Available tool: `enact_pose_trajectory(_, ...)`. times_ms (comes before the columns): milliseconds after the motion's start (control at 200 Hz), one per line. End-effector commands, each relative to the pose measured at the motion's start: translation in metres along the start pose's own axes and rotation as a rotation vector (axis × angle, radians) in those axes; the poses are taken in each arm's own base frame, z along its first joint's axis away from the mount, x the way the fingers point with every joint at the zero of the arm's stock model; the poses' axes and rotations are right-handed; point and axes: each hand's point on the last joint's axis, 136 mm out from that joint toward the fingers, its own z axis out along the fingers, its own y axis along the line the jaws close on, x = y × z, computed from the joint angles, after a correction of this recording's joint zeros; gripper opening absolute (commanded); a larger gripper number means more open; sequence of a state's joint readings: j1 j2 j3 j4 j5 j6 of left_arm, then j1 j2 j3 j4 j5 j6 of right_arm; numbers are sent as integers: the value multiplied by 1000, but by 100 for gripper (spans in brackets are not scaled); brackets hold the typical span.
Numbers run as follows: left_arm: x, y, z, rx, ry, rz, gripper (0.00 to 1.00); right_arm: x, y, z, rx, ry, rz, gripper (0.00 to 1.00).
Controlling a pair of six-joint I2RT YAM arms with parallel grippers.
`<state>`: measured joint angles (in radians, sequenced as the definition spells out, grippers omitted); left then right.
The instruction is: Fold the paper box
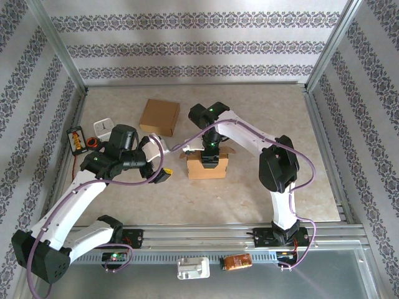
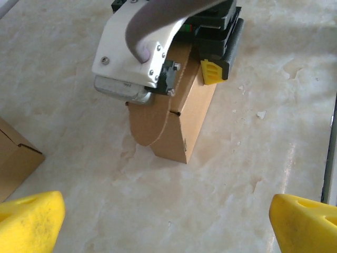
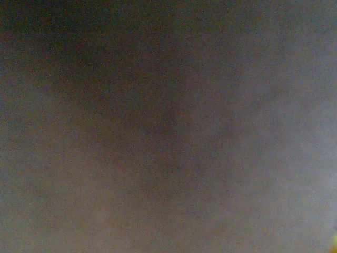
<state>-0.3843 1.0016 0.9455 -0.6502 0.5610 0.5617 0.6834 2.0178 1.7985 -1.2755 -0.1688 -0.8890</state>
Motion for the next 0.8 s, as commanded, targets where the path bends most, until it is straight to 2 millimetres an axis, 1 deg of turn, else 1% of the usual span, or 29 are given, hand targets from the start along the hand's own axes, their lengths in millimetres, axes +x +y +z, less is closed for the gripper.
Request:
enact_pose_trajectory(0,-5,-6,-5,19,-9,38,100,-6,-1,-5,32,-17,6,73)
enact_pose_trajectory(100,-6,-6,-4,16,-13,39,99,-10,-3,-17,71,-55,-1,76)
enact_pose_trajectory(325,-11,-7,-3,30,-32,32,99,-20,0,-51,124,-210,17,78)
enact_pose_trajectory(480,-20,-7,0,34,-71,5,98,-26,1,-76,145,-342,64,78)
enact_pose_trajectory(585,-35,-1,3,20,-130,-87,93,-31,-2,-102,157,-481,160,76)
enact_pose_trajectory(655,-46,13,4,-25,-170,-212,89,-30,-4,-122,175,-591,261,76)
enact_pose_trajectory(705,-52,20,4,-45,-188,-293,87,-25,-7,-130,182,-662,366,76)
enact_pose_trajectory(725,-54,22,4,-48,-194,-319,86,-22,-8,-136,194,-695,406,76)
enact_pose_trajectory(794,-59,24,4,-40,-203,-393,84,-5,-13,-144,218,-781,586,76)
